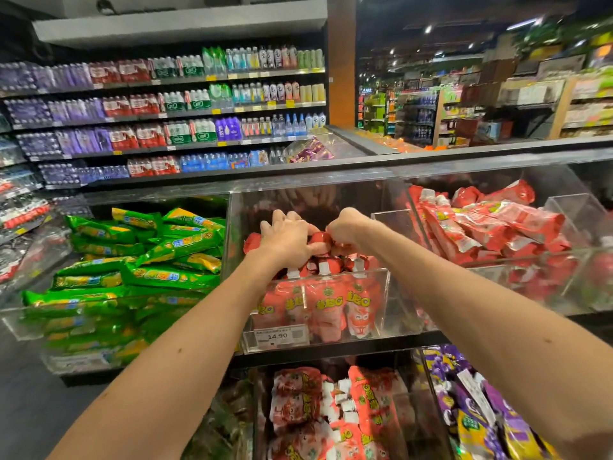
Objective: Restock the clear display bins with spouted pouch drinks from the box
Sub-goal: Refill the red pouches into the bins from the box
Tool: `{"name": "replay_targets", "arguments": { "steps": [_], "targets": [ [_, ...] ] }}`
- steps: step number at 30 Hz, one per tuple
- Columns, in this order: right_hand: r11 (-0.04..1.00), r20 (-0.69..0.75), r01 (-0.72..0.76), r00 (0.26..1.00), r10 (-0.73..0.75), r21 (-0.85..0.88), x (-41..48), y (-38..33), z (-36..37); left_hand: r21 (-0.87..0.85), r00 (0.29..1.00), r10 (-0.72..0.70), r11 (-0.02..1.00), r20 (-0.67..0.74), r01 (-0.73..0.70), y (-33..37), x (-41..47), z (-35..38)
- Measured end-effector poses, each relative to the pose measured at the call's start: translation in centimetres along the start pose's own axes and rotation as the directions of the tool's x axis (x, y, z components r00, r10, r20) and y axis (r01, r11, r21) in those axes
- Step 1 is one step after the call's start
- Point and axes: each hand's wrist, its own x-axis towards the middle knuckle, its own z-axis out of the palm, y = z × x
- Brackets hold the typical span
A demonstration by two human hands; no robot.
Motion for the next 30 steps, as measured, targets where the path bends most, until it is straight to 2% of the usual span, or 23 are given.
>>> {"name": "replay_targets", "arguments": {
  "steps": [2,6,12,14,16,18,20,22,23,27,30],
  "targets": [
    [1.0,-0.081,-0.006,0.997,0.004,-0.021,0.5,0.7,0.9,0.069,1.0,-0.011,0.998,0.004,0.01,0.2,0.3,0.7],
    [0.993,-0.14,0.044,0.988,-0.059,-0.11,0.9,1.4,2.4,0.053,0.999,-0.04,0.998,0.017,0.039,-0.5,1.2,1.6],
    [0.925,-0.283,0.145,0.925,-0.252,-0.35,0.0,1.8,2.5,-0.016,0.997,0.018,1.0,-0.074,-0.019,-0.6,0.9,1.6],
    [0.878,-0.3,0.198,0.888,-0.349,-0.436,-1.7,1.9,2.0,-0.086,0.982,0.061,0.993,-0.178,-0.077,-0.7,0.0,1.2],
    [0.844,-0.349,0.282,0.816,-0.461,-0.456,-4.0,2.2,0.9,-0.196,0.93,0.12,0.961,-0.346,-0.197,-0.4,-1.1,0.7],
    [0.827,-0.398,0.382,0.74,-0.541,-0.413,-7.4,3.4,0.3,-0.353,0.867,0.107,0.883,-0.487,-0.308,0.6,-3.5,0.2],
    [0.823,-0.474,0.47,0.673,-0.568,-0.32,-11.7,6.3,0.2,-0.397,0.788,0.106,0.819,-0.606,-0.415,2.4,-7.2,0.6],
    [0.839,-0.515,0.49,0.669,-0.536,-0.237,-15.9,11.0,0.4,-0.364,0.721,0.131,0.794,-0.68,-0.488,5.1,-11.4,2.2],
    [0.858,-0.526,0.472,0.686,-0.502,-0.203,-18.0,13.9,0.6,-0.378,0.72,0.128,0.781,-0.681,-0.497,6.7,-13.4,3.7],
    [0.949,-0.614,0.313,0.741,-0.273,-0.044,-26.6,27.6,0.2,-0.583,0.837,0.18,0.643,-0.516,-0.497,16.1,-19.8,11.6],
    [0.986,-0.609,0.159,0.787,-0.095,0.052,-33.6,37.3,-1.6,-0.736,0.903,0.269,0.523,-0.335,-0.429,26.0,-24.4,17.9]
  ]
}}
